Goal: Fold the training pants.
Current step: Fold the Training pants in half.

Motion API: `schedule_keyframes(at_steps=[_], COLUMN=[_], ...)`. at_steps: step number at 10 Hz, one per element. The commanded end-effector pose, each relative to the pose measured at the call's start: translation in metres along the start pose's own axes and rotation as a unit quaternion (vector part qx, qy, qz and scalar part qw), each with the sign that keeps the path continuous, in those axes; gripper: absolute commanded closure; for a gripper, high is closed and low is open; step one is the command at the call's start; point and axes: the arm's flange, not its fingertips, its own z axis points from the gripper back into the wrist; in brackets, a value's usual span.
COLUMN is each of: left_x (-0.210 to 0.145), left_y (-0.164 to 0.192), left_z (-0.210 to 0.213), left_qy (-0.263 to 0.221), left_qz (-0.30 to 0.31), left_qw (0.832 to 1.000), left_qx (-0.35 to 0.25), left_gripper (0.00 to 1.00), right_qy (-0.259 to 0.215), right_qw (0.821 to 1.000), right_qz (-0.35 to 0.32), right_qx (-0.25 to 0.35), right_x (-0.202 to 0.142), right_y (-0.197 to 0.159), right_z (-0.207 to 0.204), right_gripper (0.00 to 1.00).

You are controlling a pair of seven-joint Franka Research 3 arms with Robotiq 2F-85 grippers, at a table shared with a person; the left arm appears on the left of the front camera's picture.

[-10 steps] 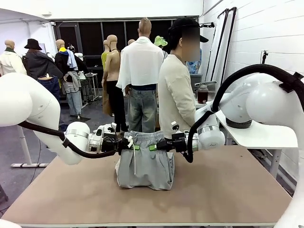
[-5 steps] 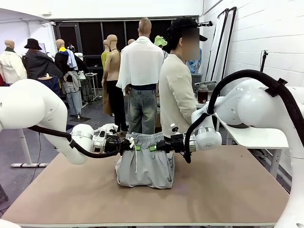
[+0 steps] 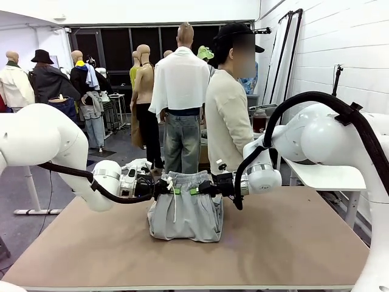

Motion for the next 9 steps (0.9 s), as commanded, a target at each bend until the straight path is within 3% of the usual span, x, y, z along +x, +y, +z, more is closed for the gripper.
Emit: schedule_keyframes(at_steps=[1, 9], left_x=[0.002, 0.045], left_y=[0.000, 0.046], left_z=[0.002, 0.017], left_qy=[-0.003, -0.009], left_qz=[0.000, 0.087], left_qw=[1.000, 0.995], left_qx=[0.001, 0.039], left_gripper=[1.00, 1.00], right_qy=[0.000, -0.013], right_qw=[1.000, 0.997], right_qz=[0.000, -0.069], right_qx=[0.001, -0.043], right_x=[0.000, 0.024], right_y=[0.000, -0.038], right_z=[-0.001, 0.007], right_gripper=[1.00, 1.00])
